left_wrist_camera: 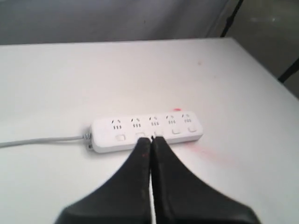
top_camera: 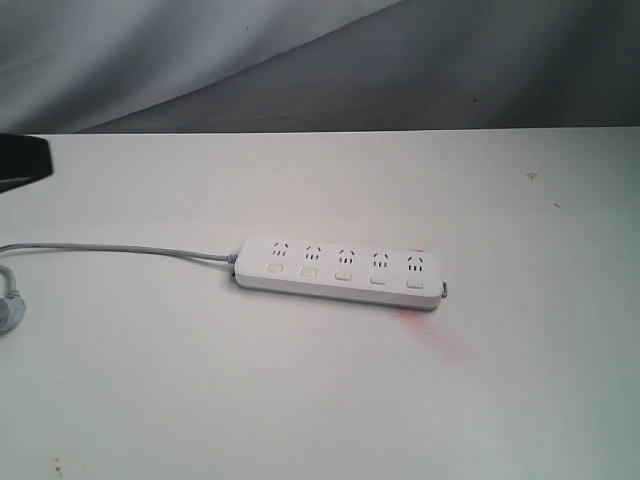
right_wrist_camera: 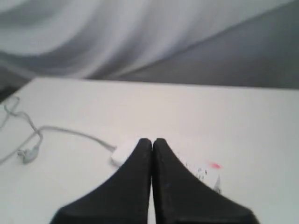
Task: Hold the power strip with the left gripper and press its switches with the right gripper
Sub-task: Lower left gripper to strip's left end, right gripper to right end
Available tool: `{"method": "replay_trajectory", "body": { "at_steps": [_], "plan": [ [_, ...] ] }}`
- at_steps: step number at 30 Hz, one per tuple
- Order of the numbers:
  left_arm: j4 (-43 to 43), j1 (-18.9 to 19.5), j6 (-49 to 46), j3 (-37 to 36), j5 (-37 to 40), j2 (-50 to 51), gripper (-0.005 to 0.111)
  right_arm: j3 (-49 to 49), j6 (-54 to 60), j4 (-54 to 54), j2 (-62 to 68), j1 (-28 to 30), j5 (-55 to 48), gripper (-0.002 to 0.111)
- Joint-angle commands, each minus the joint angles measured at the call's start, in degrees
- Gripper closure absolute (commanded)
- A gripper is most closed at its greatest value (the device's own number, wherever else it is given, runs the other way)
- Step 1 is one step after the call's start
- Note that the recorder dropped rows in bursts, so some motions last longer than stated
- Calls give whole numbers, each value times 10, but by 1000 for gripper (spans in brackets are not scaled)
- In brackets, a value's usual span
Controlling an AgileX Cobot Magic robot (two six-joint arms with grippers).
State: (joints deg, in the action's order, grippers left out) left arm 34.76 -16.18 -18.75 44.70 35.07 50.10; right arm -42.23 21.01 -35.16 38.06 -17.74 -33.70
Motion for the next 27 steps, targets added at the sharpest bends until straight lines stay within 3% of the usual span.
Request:
{"method": "replay_trajectory", "body": {
  "at_steps": [1, 16, 27],
  "plan": [
    [-4, -5, -50, 41, -6, 121, 107, -39, 20, 27, 138, -4, -42, 108],
    [-13, -11, -165, 265, 44, 533, 107, -207, 76, 76, 528, -12, -24, 108],
    [-133, -65, -177, 357, 56, 659, 107, -293, 40, 138, 676, -55, -31, 108]
  ]
}}
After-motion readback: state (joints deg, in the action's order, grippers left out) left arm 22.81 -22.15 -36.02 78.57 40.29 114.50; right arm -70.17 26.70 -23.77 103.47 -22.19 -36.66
